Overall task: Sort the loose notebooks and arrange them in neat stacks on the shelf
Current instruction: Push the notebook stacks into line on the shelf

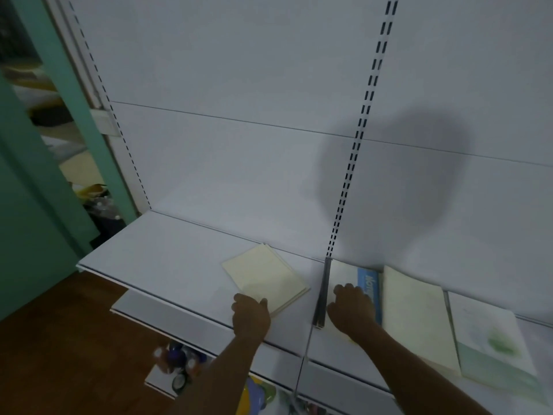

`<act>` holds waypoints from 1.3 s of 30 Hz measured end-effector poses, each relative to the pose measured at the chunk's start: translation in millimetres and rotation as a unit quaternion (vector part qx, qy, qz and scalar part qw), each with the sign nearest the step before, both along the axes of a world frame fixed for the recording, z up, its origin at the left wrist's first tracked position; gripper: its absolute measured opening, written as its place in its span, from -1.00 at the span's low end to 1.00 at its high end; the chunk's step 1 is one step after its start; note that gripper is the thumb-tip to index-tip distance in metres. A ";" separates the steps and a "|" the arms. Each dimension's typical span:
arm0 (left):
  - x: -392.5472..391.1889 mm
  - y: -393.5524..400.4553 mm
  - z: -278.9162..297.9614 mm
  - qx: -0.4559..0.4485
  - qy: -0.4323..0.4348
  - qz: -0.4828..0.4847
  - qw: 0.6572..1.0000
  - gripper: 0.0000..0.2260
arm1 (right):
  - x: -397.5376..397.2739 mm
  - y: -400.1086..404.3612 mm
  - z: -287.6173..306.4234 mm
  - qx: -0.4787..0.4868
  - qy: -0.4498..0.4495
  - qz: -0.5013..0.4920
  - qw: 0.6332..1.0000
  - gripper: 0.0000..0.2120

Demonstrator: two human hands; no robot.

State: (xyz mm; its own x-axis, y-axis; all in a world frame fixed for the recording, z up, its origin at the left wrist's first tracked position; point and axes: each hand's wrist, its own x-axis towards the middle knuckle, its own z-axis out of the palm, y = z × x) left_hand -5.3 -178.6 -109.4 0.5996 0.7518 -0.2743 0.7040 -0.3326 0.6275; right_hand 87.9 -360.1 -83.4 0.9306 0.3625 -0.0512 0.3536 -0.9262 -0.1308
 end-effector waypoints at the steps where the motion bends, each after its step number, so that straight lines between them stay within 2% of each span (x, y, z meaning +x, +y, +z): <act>1: 0.4 3.3 -2.0 0.006 0.017 -0.020 1.000 -0.46 | -1.5 5.3 -0.6 0.004 0.002 0.001 1.000 -0.69; 6: 0.5 16.5 -10.3 0.001 0.014 -0.043 0.999 -0.49 | -6.4 30.9 -7.6 0.018 0.040 0.020 0.999 -0.72; 10: -10.5 24.8 -8.6 -0.019 -0.003 -0.039 0.999 -0.51 | -9.6 53.4 -11.5 0.055 0.040 0.014 0.998 -0.68; 14: -19.5 35.6 -7.3 -0.048 -0.025 -0.032 0.998 -0.62 | -12.0 80.2 -15.8 0.074 0.059 0.018 0.995 -0.65; 17: -25.7 41.6 -3.9 -0.081 -0.045 -0.020 0.996 -0.58 | -13.5 96.7 -20.9 0.080 0.078 0.018 0.994 -0.58; 19: -28.6 46.0 -3.1 -0.086 -0.064 -0.016 0.994 -0.74 | -14.2 105.1 -23.6 0.099 0.087 0.007 0.991 -0.59; 21: -34.1 51.2 -2.8 -0.089 -0.082 -0.012 0.993 -0.86 | -14.8 111.4 -23.7 0.135 0.095 -0.016 0.986 -0.61; 26: -51.1 64.6 2.6 -0.047 -0.117 -0.045 0.991 -0.88 | -9.0 127.4 -10.2 0.271 0.136 -0.082 0.949 -0.63; 28: -54.0 67.5 8.0 -0.051 -0.139 -0.030 0.988 -0.88 | -5.1 130.0 -3.1 0.319 0.148 -0.085 0.932 -0.67; 33: -51.9 64.8 22.7 -0.118 -0.203 0.015 0.972 -0.88 | 2.9 120.5 19.3 0.363 0.102 -0.039 0.925 -0.79; 39: -20.1 23.6 47.4 -0.158 -0.231 -0.036 0.959 -0.84 | 21.5 69.6 46.8 0.387 0.047 -0.063 0.919 -0.84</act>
State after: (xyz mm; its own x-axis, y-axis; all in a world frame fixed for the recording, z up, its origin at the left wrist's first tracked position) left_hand -25.4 -155.0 -62.1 0.7587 0.6275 -0.1750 0.3099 -0.1114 0.9442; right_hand 109.3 -290.5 -36.6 0.9721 0.2142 0.0951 0.2043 -0.5756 -0.7918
